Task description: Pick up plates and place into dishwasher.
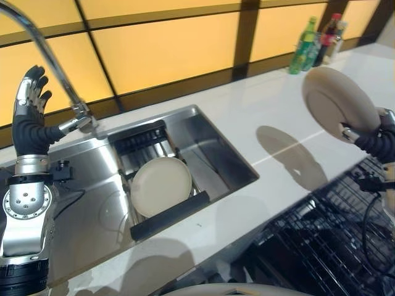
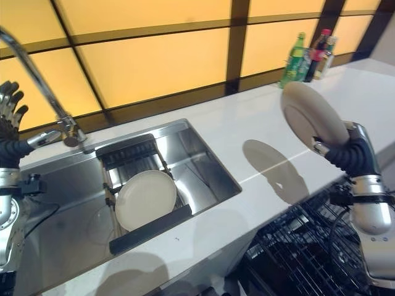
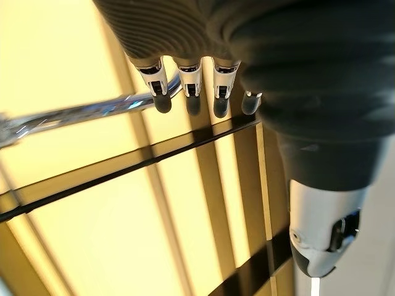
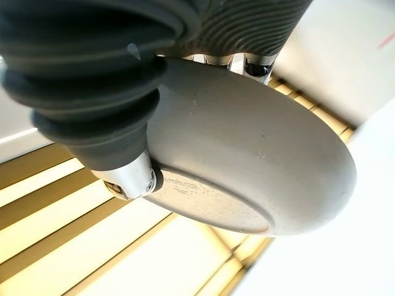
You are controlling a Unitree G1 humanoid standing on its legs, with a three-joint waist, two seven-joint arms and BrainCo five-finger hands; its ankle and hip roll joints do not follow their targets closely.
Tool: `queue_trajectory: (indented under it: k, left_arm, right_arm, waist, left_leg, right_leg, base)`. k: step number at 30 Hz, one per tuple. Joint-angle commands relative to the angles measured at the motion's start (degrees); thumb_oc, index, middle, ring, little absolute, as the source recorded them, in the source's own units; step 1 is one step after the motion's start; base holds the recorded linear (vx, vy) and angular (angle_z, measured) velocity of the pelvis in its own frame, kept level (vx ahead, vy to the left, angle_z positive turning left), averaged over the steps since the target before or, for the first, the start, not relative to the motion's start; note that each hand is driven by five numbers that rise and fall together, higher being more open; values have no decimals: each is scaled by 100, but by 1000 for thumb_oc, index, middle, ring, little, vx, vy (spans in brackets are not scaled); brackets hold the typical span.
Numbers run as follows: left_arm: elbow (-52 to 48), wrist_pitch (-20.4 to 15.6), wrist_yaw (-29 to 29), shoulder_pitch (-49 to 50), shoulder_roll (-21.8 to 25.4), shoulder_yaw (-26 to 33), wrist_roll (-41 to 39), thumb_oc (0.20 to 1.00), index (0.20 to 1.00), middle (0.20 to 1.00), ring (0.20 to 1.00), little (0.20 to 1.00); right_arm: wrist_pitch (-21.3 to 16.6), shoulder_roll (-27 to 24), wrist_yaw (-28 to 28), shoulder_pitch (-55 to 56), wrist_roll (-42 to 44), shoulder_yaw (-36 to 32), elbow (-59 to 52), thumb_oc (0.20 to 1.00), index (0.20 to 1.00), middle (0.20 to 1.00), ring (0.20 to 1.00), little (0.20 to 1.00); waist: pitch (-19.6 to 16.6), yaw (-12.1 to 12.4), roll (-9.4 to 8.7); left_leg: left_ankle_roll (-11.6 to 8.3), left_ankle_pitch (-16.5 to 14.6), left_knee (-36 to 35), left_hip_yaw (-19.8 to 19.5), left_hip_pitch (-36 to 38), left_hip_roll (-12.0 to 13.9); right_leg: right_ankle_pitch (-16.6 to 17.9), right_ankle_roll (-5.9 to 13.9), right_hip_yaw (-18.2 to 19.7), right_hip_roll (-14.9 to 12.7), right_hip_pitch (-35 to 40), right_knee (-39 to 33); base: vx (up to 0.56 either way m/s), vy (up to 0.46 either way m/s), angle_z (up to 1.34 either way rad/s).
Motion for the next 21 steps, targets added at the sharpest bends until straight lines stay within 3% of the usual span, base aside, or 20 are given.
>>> queue_trajectory:
  k: [1, 7, 11, 16, 18, 21]
  left_arm:
    - [499, 249, 358, -15, 202, 270, 126, 1000, 1000, 1000, 1000, 1000]
    - [960, 349, 521, -8, 255, 490, 79, 1000, 1000, 1000, 1000, 1000]
    - [1083, 248, 473, 93, 254, 618, 113, 1000, 1000, 1000, 1000, 1000]
    - [938, 306, 452, 171, 313, 676, 22, 1000, 1000, 1000, 1000, 1000]
    - [889, 346, 437, 176, 326, 672, 1, 1000, 1000, 1000, 1000, 1000]
    - [806, 358, 391, 230, 333, 722, 16, 1000, 1000, 1000, 1000, 1000]
  right_arm:
    - [-40, -208, -318, -3, -203, -426, 47, 200, 200, 200, 200, 200]
    - [156, -103, -222, 471, -224, -713, 464, 200, 200, 200, 200, 200]
    - [307, -46, -191, 624, -472, -748, 812, 200, 200, 200, 200, 200]
    - [757, -138, -303, 818, -1449, -681, 1526, 200, 200, 200, 200, 200]
    - [898, -139, -159, 887, -1555, -622, 1637, 200, 200, 200, 200, 200]
    - [1111, -178, 535, 1049, -1641, -531, 1650, 200, 200, 200, 200, 200]
  waist:
    - [-218, -164, -116]
    - [-84, -398, -110]
    - [-31, -395, -118]
    - [-30, -329, -154]
    - [-33, -308, -169]
    - [-47, -273, -196]
  left_leg:
    - [300, -215, 177, 89, -62, -275]
    - [338, -332, 159, 236, 12, -308]
    - [323, -351, 157, 329, 8, -281]
    - [272, -331, 114, 403, -4, -174]
    - [254, -312, 117, 390, -18, -141]
    - [209, -283, 120, 364, -30, -82]
  right_leg:
    - [-51, 224, 16, -8, -104, 467]
    - [45, 359, 187, -64, -236, 545]
    - [75, 418, 163, -128, -292, 510]
    - [106, 439, 76, -190, -224, 308]
    - [108, 419, 36, -179, -201, 277]
    - [98, 375, -54, -143, -164, 240]
  base:
    - [14, -4, -29]
    - [18, -19, -33]
    - [-20, -68, -26]
    - [-39, -123, -21]
    - [-35, -138, -13]
    - [-22, -140, 0]
